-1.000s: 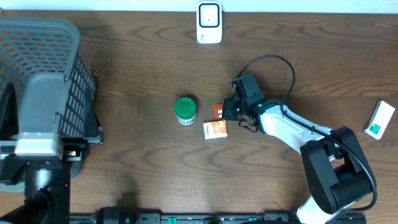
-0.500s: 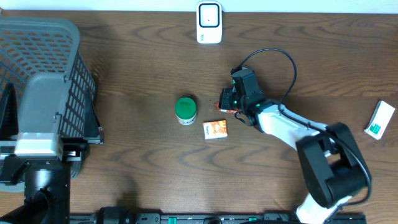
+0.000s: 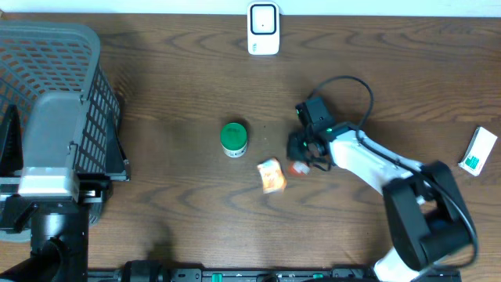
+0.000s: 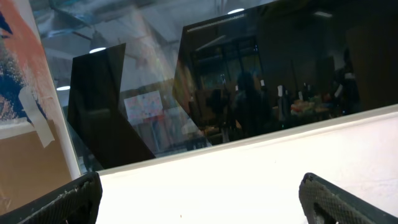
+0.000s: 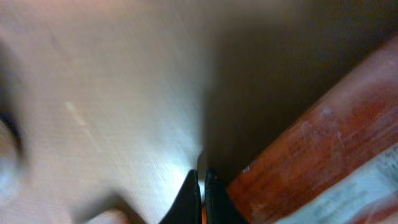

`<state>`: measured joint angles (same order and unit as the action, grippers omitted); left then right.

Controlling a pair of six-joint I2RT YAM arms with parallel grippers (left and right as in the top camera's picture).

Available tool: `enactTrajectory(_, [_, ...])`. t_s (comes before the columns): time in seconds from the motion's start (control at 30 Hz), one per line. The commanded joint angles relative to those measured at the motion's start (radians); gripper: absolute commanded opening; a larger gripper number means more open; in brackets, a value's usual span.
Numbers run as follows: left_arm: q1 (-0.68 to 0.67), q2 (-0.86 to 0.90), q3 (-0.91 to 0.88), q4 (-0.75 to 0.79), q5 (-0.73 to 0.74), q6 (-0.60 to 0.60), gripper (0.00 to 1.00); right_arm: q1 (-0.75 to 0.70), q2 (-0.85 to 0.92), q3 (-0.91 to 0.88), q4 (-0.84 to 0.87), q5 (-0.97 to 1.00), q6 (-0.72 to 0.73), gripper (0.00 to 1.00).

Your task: Scan the item barcode

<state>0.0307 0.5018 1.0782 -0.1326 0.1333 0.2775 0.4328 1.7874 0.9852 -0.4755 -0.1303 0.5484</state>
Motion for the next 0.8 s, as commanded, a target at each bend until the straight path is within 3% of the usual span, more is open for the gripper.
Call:
enactTrajectory(0.0, [-0.004,-0.009,0.003,0.004,0.013,-0.006,0.99,-0.008,-0.111,-0.009,-0.151,0.064,-0.066,0.01])
enactTrajectory(0.07, [-0.004,-0.009,0.003,0.004,0.013,-0.006,0.99,-0.008,-0.202,-0.009,-0.28,0.122,-0.094,0.01])
enactTrajectory(0.23, [-0.004,-0.009,0.003,0.005,0.013,-0.006,0.99,-0.01,-0.393,-0.009,-0.354,0.184,-0.093,0.01])
enactTrajectory(0.33, [-0.004,-0.009,0.003,0.005,0.013,-0.006,0.99,-0.023,-0.485,-0.01,-0.355,0.105,-0.133,0.6])
enactTrajectory(0.5, [-0.004,-0.009,0.003,0.008,0.013,-0.006,0.99,-0.136,-0.509,-0.041,-0.386,-0.025,-0.275,0.97])
enactTrajectory(0.77, [-0.004,-0.009,0.003,0.008,0.013,-0.006,0.99,-0.455,-0.382,-0.146,-0.249,-0.489,-0.587,0.99])
